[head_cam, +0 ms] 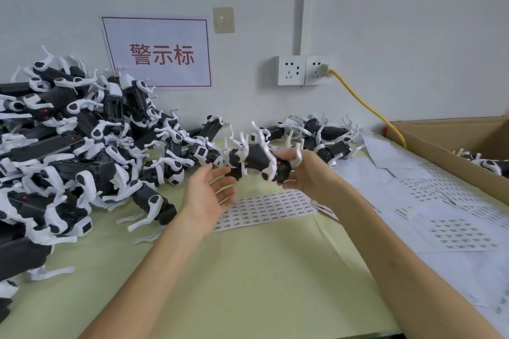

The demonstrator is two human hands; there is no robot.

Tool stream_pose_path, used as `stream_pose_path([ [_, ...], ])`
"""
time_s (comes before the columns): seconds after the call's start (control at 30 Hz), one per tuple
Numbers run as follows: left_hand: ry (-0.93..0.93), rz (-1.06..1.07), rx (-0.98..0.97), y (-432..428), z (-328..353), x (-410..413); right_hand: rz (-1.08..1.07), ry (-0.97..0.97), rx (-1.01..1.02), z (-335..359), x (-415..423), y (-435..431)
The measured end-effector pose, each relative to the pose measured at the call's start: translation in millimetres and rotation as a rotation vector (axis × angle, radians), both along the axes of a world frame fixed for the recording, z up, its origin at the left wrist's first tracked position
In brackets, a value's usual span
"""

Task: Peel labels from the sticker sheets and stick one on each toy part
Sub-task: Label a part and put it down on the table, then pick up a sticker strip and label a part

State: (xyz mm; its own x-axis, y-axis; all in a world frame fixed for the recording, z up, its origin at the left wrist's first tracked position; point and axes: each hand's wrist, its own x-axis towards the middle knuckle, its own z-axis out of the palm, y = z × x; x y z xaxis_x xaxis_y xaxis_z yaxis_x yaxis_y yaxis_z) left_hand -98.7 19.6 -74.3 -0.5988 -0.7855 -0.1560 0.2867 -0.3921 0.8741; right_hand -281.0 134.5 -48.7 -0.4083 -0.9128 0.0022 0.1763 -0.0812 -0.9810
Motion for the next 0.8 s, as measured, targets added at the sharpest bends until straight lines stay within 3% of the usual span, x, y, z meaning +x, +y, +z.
stream_pose_path([
  [0.13,0.049,0.026,0.024,-4,2,-1,-0.274,-0.713,-0.727,19,-40,30],
  [0.2,0.061,0.033,0.028,-3,3,-2,-0.331,-0.82,-0.912,19,-59,49],
  [0.4,0.001,0.01,-0.032,2,3,-2,-0.546,-0.665,-0.468,1,-51,33],
  [0.57,-0.085,0.043,-0.081,1,1,-2,-0.578,-0.298,-0.208,-4,-26,10],
  [0.8,-0.1,0.064,-0.069,-1,-5,-5,-0.415,0.858,-0.025,-35,19,-14],
])
